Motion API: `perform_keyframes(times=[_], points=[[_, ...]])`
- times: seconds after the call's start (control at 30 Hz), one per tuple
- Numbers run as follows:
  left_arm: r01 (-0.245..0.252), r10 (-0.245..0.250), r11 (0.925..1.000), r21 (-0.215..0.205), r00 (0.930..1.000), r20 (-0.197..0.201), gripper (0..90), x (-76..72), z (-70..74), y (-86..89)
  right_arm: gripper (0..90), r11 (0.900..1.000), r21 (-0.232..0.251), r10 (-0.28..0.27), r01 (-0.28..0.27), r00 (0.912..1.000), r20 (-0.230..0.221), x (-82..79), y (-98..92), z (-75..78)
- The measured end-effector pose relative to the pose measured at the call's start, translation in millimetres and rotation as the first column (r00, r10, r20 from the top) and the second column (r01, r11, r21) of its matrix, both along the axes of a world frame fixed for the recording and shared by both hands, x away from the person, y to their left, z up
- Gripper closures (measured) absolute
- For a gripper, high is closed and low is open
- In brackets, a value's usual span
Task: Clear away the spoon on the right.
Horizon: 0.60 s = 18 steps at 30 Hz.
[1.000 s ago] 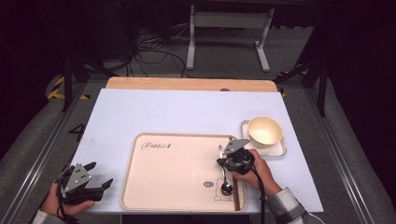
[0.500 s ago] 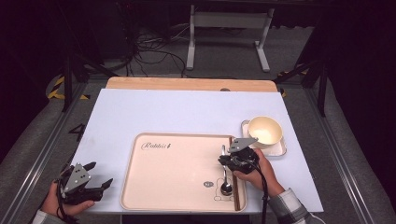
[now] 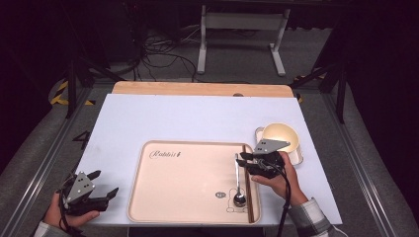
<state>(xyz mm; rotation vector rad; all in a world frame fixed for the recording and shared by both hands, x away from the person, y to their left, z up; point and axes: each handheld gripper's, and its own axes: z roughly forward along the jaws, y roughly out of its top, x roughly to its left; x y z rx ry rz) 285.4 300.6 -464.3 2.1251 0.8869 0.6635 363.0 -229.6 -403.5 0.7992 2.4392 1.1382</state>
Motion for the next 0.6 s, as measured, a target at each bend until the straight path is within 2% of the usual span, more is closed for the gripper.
perform_keyframes(times=[0.2, 0.33, 0.4, 0.5, 0.53, 0.57, 0.6], points=[[0.009, -0.009, 1.0000, -0.002, 1.0000, -0.004, 19.0, -0.8, 0.0, -1.0, 62.1, 0.997, 0.021, -0.074, 0.073, 0.9965, 0.040, 1.6, -16.2, 11.2], [0.014, -0.014, 0.9999, -0.005, 0.9999, -0.004, 19.1, -1.6, -0.1, -1.4, 58.1, 0.990, 0.039, -0.135, 0.132, 0.9887, 0.065, 3.4, -29.3, 19.8], [0.017, -0.017, 0.9998, -0.007, 0.9998, -0.007, 19.1, -1.5, -0.1, -1.3, 55.6, 0.984, 0.048, -0.174, 0.170, 0.9816, 0.079, 5.8, -37.8, 24.7], [0.022, -0.022, 0.9997, -0.009, 0.9997, -0.007, 19.1, -1.2, 0.0, -1.6, 51.4, 0.970, 0.025, -0.244, 0.242, 0.9634, 0.112, 9.1, -48.8, 30.6], [0.024, -0.024, 0.9997, -0.009, 0.9997, -0.008, 19.1, -1.0, -0.1, -1.6, 50.1, 0.963, 0.032, -0.270, 0.268, 0.9564, 0.112, 11.3, -54.3, 32.7], [0.027, -0.027, 0.9996, -0.008, 0.9996, -0.010, 19.1, -1.1, -0.2, -1.7, 48.5, 0.955, 0.043, -0.297, 0.294, 0.9487, 0.109, 13.7, -60.6, 34.5], [0.029, -0.029, 0.9995, -0.007, 0.9995, -0.009, 19.1, -1.2, -0.2, -1.5, 46.0, 0.940, 0.049, -0.342, 0.338, 0.9334, 0.109, 16.7, -68.8, 36.7]])
